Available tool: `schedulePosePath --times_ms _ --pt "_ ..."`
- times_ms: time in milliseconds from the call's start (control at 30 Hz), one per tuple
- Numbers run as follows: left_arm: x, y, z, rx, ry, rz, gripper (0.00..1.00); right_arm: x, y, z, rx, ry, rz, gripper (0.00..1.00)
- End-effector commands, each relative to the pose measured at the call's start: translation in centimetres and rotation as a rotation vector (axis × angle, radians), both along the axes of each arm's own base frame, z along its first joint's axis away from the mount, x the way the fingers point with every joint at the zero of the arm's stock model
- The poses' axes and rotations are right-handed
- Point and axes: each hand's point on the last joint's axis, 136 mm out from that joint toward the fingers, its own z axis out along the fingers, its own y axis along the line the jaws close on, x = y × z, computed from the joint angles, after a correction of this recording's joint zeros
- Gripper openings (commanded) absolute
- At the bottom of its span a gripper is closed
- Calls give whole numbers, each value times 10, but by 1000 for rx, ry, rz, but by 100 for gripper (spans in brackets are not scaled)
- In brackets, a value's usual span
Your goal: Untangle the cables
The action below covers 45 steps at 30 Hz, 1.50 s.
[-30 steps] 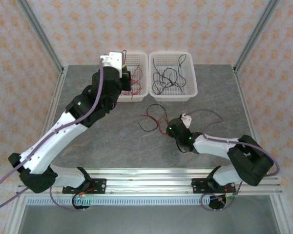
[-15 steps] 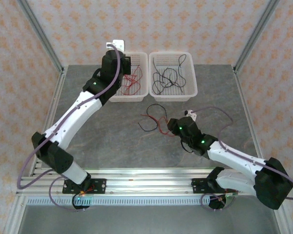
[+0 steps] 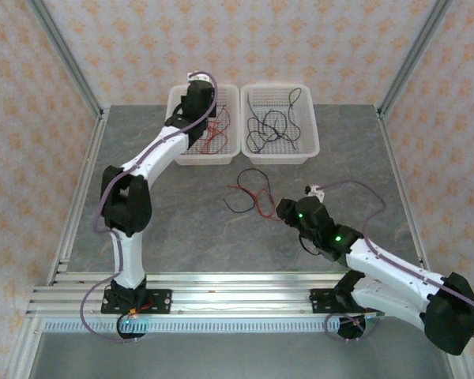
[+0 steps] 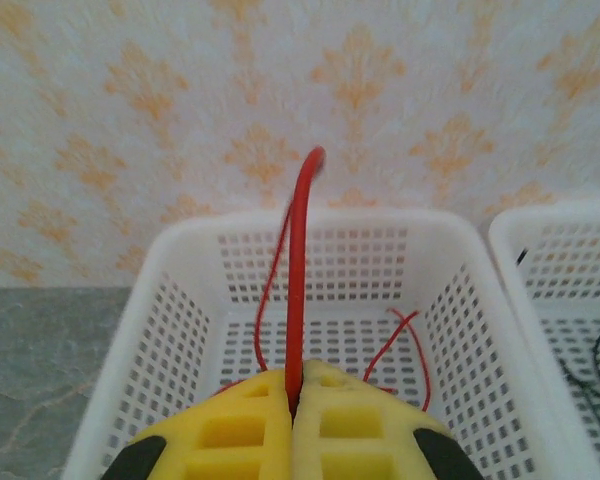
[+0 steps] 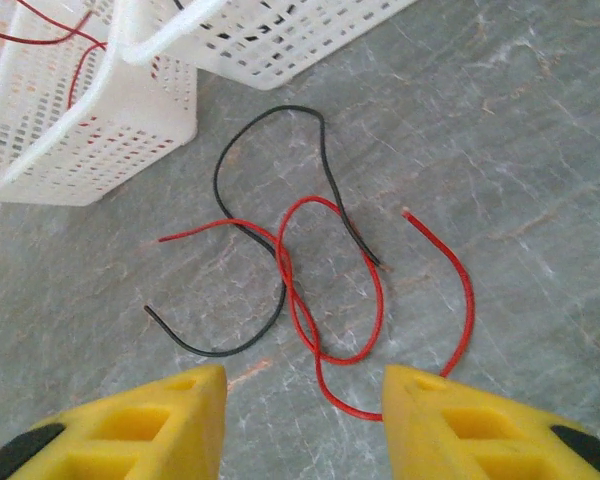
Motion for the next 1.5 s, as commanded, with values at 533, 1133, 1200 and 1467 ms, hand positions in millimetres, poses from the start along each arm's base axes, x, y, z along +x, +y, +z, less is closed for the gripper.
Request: schedulePosePath --times_ms 533,1133,1200,1467 --pt "22 20 -113 -52 203 128 51 -7 -8 -3 -5 25 -21 45" --pt "-3 5 -37 -99 132 41 77 -7 1 -13 -45 100 -12 44" --pt "-14 0 -25 -121 126 20 76 -8 5 -16 -55 116 -5 45" --pt "-78 -41 3 -152 137 -137 65 -6 20 -25 -96 166 0 44"
